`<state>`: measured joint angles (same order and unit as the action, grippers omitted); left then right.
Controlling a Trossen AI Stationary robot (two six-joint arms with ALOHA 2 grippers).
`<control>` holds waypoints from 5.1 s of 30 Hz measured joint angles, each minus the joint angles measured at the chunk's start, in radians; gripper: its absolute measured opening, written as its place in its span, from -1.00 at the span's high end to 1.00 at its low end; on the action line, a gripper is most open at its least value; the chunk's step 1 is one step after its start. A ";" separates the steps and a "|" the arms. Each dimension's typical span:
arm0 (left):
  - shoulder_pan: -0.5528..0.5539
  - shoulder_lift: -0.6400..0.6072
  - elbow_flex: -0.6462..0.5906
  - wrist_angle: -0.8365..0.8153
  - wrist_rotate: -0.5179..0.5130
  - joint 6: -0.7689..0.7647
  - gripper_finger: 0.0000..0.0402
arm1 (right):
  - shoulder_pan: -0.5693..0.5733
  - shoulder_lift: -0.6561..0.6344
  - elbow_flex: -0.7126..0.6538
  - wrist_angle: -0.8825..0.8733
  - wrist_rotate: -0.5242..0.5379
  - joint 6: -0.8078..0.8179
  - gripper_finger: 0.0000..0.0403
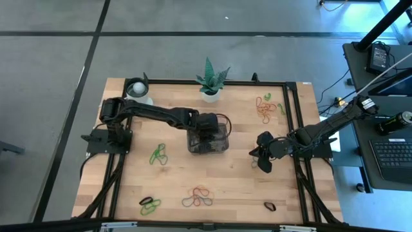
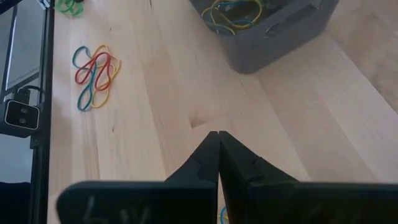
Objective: Pick and place rubber bands into bin
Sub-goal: Put the green rubber band into the black bin
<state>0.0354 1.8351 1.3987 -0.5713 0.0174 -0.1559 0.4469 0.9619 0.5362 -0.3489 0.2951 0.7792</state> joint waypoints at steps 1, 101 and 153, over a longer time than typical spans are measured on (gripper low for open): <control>0.000 -0.014 0.000 -0.009 0.000 -0.025 0.65 | 0.000 0.000 0.000 0.000 0.000 -0.001 0.96; -0.752 0.151 -0.005 -0.526 0.026 -1.319 0.99 | 0.000 0.000 0.000 0.017 -0.001 -0.022 0.96; 0.000 -0.014 -0.002 -0.151 -0.108 0.047 0.99 | 0.000 0.000 0.000 0.017 0.105 0.107 0.96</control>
<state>0.0355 1.8210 1.3972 -0.7227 -0.0902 -0.1091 0.4469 0.9616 0.5358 -0.3314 0.4000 0.8864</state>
